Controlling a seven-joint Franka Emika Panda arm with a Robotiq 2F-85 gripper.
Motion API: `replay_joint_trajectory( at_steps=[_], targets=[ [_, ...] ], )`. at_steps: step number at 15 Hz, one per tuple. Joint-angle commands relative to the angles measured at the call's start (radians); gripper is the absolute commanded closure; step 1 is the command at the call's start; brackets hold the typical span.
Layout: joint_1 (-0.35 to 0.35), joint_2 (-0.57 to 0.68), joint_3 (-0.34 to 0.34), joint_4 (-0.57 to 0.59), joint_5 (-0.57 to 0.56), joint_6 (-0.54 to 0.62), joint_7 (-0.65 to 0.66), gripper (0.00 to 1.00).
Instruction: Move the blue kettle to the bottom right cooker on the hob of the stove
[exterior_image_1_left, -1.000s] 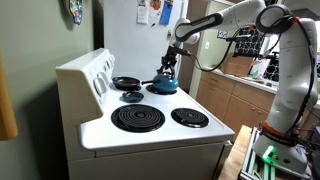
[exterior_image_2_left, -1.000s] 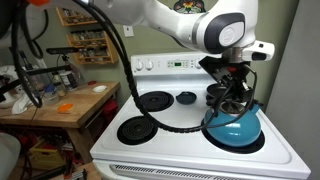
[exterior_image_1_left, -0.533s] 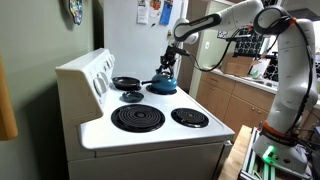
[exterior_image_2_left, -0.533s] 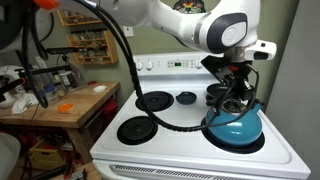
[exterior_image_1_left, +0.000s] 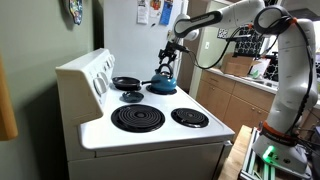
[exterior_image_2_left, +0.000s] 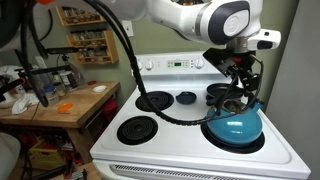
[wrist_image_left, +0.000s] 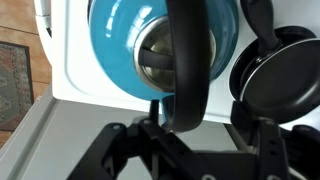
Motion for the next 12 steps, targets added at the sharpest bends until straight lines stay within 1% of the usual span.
replay_joint_trajectory(
  at_steps=[1, 3, 4, 7, 10, 12],
  targets=[
    [0.025, -0.031, -0.017, -0.001, -0.017, -0.081, 0.085, 0.00],
    [0.043, -0.077, -0.016, -0.037, -0.040, -0.093, 0.146, 0.00],
    [0.060, -0.122, -0.015, -0.067, -0.062, -0.115, 0.191, 0.00],
    [0.087, -0.210, 0.006, -0.113, -0.074, -0.174, 0.270, 0.00],
    [0.108, -0.294, 0.025, -0.172, -0.154, -0.220, 0.418, 0.00],
    [0.107, -0.334, 0.045, -0.202, -0.213, -0.234, 0.515, 0.00]
  ],
)
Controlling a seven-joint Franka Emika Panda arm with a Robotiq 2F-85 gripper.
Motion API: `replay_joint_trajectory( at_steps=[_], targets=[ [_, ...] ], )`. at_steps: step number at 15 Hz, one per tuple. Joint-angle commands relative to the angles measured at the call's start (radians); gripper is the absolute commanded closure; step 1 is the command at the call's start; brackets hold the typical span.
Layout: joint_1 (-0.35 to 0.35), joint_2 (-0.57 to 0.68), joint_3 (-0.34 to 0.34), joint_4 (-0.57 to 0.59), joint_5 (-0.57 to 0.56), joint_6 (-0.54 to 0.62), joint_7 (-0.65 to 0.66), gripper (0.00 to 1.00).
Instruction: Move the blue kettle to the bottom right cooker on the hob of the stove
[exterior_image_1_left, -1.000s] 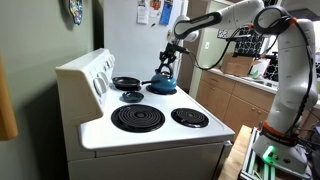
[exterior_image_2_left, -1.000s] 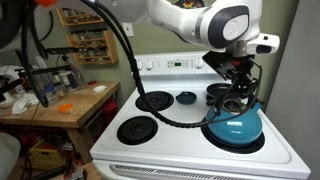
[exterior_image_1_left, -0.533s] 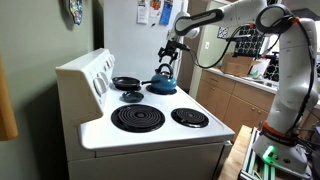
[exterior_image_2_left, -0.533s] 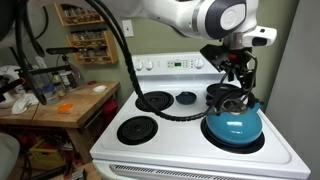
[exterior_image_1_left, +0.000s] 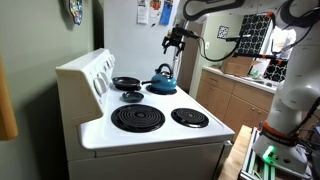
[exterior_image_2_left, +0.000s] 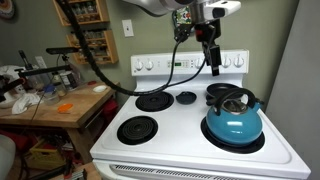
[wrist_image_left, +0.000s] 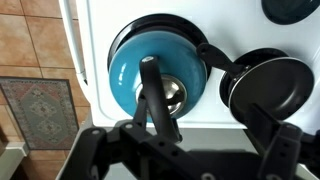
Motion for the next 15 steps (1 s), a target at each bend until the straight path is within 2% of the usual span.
replay_joint_trajectory(
  at_steps=[1, 4, 7, 8, 15],
  targets=[
    [0.001, -0.103, 0.032, -0.105, -0.111, -0.036, 0.172, 0.00],
    [-0.005, -0.148, 0.066, -0.149, -0.221, -0.047, 0.240, 0.00],
    [-0.011, -0.188, 0.096, -0.205, -0.387, 0.028, 0.282, 0.00],
    [-0.014, -0.133, 0.089, -0.126, -0.303, -0.019, 0.241, 0.00],
    [-0.017, -0.133, 0.095, -0.125, -0.314, -0.015, 0.247, 0.00]
  ],
)
